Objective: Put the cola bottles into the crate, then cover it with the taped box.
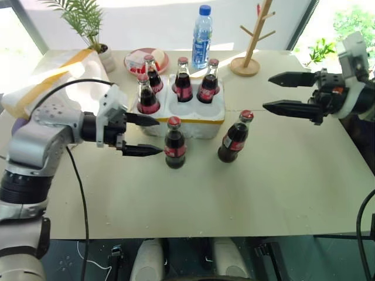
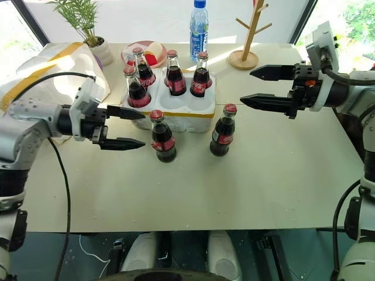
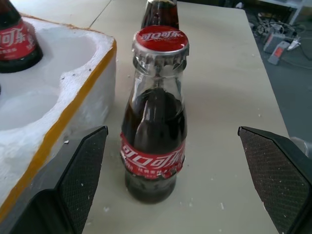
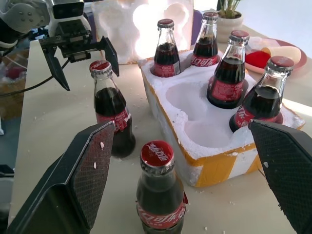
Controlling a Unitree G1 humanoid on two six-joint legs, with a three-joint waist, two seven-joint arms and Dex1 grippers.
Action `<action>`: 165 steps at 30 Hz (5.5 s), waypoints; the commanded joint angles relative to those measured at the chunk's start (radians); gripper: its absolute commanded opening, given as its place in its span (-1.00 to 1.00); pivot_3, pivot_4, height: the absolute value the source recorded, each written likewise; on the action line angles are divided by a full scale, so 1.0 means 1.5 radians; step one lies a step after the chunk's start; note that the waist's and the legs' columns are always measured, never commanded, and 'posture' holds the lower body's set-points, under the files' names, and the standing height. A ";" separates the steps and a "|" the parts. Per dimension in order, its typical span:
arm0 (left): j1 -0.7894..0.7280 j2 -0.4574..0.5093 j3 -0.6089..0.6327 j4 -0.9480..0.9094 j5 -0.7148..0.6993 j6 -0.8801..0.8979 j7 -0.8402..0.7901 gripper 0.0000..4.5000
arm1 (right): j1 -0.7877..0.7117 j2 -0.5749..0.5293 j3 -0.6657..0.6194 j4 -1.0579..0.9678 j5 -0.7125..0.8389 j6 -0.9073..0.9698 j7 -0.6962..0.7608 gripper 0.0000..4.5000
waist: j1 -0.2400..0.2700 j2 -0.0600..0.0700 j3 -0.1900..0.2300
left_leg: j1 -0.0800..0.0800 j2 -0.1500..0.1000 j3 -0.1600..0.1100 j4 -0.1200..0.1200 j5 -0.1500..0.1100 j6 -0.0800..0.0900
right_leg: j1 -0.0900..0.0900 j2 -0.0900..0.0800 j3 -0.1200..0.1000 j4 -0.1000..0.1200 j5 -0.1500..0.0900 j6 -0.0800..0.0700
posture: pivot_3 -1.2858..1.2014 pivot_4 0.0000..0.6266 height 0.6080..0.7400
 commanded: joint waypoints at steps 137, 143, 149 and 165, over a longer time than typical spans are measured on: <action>0.039 0.175 0.179 -0.045 -0.110 0.100 0.017 1.00 | -0.033 0.256 0.028 -0.075 0.010 0.012 -0.306 0.27 | -0.004 0.005 0.003 | -0.001 0.000 -0.007 0.005 -0.001 0.001 | 0.002 0.002 -0.001 0.002 -0.001 0.001 | 0.03 -0.52 1.00; 0.046 0.172 0.185 -0.052 -0.112 0.096 0.037 1.00 | -0.150 0.331 0.112 0.121 -0.130 -0.087 -0.341 0.27 | -0.002 0.004 0.003 | -0.001 0.000 -0.006 0.005 -0.001 0.001 | 0.002 0.001 -0.001 0.001 -0.001 0.001 | 0.03 -0.52 1.00; 0.056 0.174 0.203 -0.066 -0.120 0.101 0.059 1.00 | -0.157 0.373 0.174 0.238 -0.231 -0.164 -0.335 0.27 | -0.002 0.005 0.003 | -0.009 0.000 -0.006 0.005 0.000 0.001 | -0.005 0.001 -0.001 0.001 -0.001 0.001 | 0.03 -0.52 1.00; 0.115 0.228 0.285 -0.060 -0.129 0.109 0.071 1.00 | -0.099 0.301 0.106 0.051 -0.174 -0.019 -0.272 0.97 | -0.002 0.005 0.003 | -0.012 0.000 -0.006 0.006 0.000 0.000 | -0.009 0.001 -0.001 0.003 -0.001 0.001 | 0.03 -0.52 1.00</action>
